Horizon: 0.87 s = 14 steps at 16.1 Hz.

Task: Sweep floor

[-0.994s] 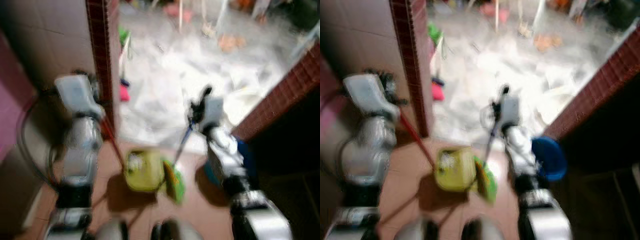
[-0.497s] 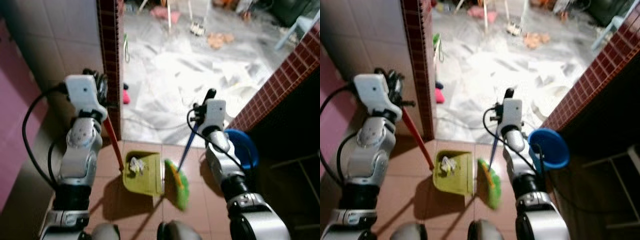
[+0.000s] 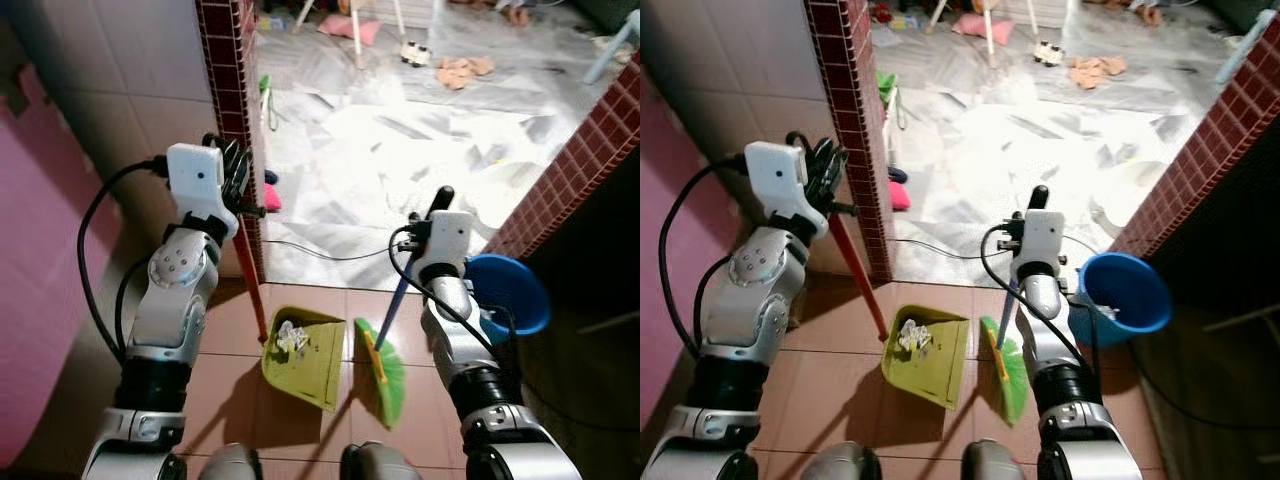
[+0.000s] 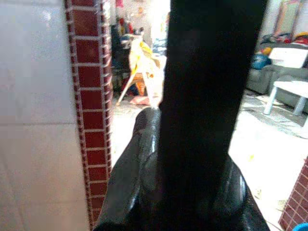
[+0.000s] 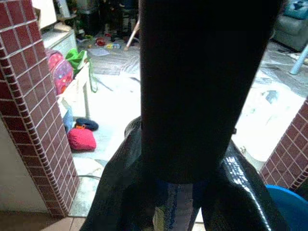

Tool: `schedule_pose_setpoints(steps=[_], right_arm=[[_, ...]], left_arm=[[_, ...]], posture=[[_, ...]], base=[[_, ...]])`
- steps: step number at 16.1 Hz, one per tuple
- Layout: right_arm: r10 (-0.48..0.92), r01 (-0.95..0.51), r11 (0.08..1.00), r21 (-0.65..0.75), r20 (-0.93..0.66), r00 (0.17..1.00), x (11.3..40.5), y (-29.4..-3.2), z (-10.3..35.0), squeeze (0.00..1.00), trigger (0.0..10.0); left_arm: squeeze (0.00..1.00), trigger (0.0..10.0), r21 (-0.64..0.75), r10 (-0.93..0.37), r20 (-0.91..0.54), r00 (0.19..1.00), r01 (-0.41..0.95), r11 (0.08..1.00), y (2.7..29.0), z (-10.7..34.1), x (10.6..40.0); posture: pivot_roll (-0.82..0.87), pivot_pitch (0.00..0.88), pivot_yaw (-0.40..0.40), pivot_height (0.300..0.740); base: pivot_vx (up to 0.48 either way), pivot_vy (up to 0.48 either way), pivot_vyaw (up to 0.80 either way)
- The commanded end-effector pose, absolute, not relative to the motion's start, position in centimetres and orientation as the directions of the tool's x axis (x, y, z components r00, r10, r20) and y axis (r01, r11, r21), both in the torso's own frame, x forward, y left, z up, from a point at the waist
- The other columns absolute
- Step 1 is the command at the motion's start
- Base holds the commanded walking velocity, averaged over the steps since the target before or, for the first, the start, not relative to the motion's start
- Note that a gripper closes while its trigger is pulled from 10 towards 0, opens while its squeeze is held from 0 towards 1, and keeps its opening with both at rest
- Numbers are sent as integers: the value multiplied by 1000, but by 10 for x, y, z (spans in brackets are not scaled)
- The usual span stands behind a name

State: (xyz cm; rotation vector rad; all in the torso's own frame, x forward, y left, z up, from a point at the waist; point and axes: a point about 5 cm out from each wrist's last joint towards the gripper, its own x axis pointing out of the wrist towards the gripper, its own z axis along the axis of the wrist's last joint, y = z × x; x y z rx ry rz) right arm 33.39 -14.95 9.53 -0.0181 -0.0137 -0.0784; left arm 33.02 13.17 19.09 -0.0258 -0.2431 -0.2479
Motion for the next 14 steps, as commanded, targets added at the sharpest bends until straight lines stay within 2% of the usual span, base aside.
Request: schedule_pose_setpoints(steps=[1, 5, 14], right_arm=[[-89, 90, 996, -8, 60, 994, 333, -150, 103, 0, 10000], [-89, 89, 996, -7, 47, 995, 331, -155, 101, 0, 10000], [-50, 54, 997, -60, 67, 997, 337, -154, 113, 0, 10000]], left_arm=[[0, 10000, 0, -278, 299, 913, 292, 957, 123, 206, 331], [0, 10000, -29, -282, 287, 915, 302, 953, 114, 204, 332], [0, 10000, -53, -273, 264, 925, 297, 954, 110, 194, 327]], posture=[[19, 17, 20, 740], [0, 31, -9, 740], [-14, 57, -69, 740]], base=[[0, 0, 0], [0, 0, -714], [0, 470, -782]])
